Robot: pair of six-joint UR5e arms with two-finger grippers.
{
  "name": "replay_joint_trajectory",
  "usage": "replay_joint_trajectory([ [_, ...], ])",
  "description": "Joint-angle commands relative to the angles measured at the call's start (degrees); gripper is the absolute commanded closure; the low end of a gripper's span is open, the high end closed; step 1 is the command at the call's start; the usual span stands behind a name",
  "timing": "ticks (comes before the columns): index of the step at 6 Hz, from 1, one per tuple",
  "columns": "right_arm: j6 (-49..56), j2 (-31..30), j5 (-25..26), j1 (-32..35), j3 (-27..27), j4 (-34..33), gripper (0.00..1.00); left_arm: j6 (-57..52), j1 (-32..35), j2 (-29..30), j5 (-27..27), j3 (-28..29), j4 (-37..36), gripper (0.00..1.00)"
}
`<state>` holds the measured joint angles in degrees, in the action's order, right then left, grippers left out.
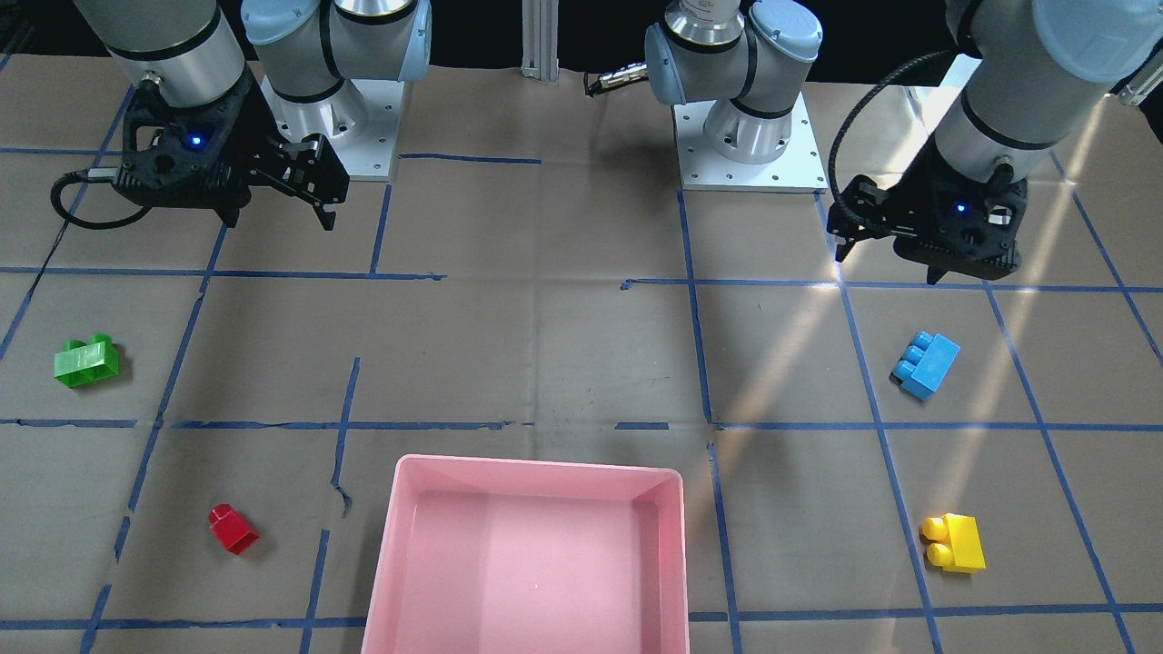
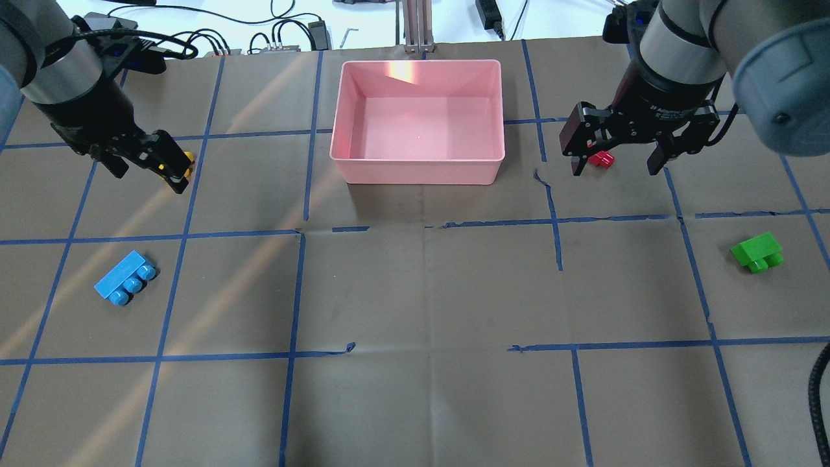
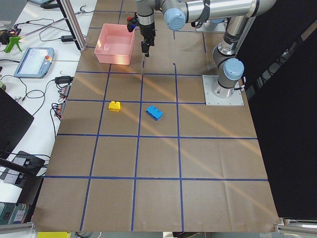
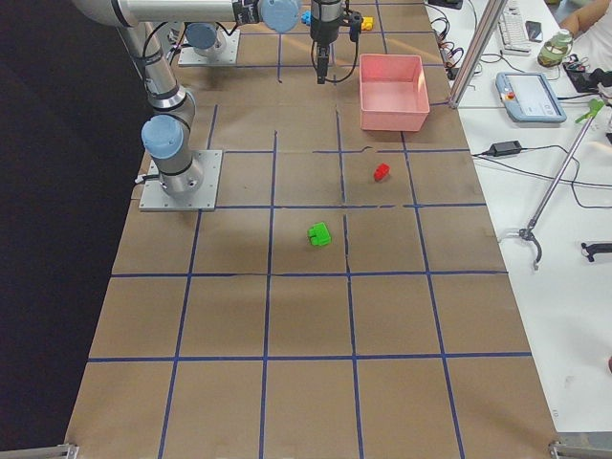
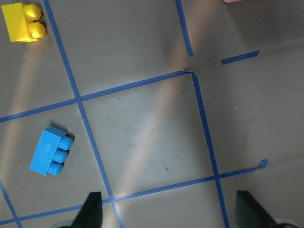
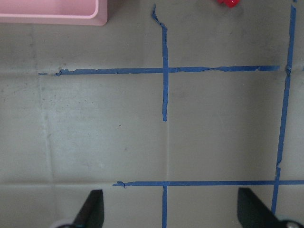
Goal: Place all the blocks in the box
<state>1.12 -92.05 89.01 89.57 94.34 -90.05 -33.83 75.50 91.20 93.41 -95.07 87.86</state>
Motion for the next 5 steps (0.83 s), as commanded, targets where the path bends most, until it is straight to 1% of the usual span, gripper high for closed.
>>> replay_joint_trajectory([
  [1,14.3,0.5,0.5,-1.7,1.5,-0.7,0.00,-15.9,-10.0,1.6,0.0,-7.2,-8.9,0.04],
  [2,20.4,0.6,0.5,-6.0,1.5,-0.6,0.00,-25.0,-13.6,2.6,-0.2,-11.8,-17.8,0.04],
  [3,27.9,0.6,0.4,-12.6,1.7,-0.6,0.00,-30.1,-16.2,4.6,-0.4,-16.2,-26.0,0.04],
  [4,34.5,1.3,0.2,-18.1,2.8,-0.7,0.00,-32.5,-18.6,6.3,-0.5,-19.9,-31.1,0.04],
  [5,37.2,2.1,0.4,-23.8,3.4,-3.1,0.00,-32.9,-20.7,7.1,-0.5,-23.8,-33.2,0.04],
])
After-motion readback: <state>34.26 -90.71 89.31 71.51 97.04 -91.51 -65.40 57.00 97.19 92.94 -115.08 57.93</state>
